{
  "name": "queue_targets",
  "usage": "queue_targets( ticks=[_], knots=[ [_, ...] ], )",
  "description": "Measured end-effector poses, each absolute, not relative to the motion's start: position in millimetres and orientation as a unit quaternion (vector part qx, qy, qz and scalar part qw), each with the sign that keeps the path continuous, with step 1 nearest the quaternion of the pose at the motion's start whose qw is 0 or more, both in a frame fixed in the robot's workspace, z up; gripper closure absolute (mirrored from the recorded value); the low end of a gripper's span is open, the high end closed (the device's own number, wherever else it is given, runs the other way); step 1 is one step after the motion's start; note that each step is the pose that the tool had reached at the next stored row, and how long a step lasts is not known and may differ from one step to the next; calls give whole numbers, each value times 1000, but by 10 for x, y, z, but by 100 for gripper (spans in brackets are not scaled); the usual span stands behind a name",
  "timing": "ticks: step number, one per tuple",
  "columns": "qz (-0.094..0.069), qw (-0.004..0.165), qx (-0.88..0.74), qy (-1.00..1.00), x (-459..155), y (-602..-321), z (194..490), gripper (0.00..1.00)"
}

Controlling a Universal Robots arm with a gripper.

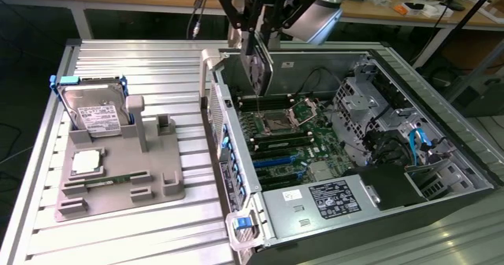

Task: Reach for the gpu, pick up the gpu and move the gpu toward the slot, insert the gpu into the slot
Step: 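Pick up the gpu and move the gpu toward the slot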

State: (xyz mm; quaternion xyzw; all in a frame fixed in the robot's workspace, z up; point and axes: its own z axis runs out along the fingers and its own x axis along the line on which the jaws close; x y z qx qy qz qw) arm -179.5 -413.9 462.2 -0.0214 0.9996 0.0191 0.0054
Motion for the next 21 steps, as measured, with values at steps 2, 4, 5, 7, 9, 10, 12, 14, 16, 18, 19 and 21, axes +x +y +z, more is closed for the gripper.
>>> queue_targets(
  ticks=[2,4,5,7,9,10,12,14,16,18,19,21],
  knots=[
    [19,5,-21,1000,-1741,-4139,4622,73],
    [19,5,-21,1000,-1697,-4139,4621,73],
    [19,5,-21,1000,-1673,-4139,4620,73],
    [19,5,-21,1000,-1620,-4139,4619,73],
    [19,5,-21,1000,-1557,-4139,4617,73],
    [19,5,-21,1000,-1515,-4139,4616,73],
    [19,5,-21,1000,-1439,-4139,4614,73],
    [19,5,-21,1000,-1388,-4139,4613,73],
    [19,5,-21,1000,-1325,-4139,4611,73],
    [19,5,-21,1000,-1262,-4139,4610,73],
    [19,5,-21,1000,-1219,-4139,4608,73],
    [19,6,-21,1000,-1095,-4139,4603,73]
  ],
)
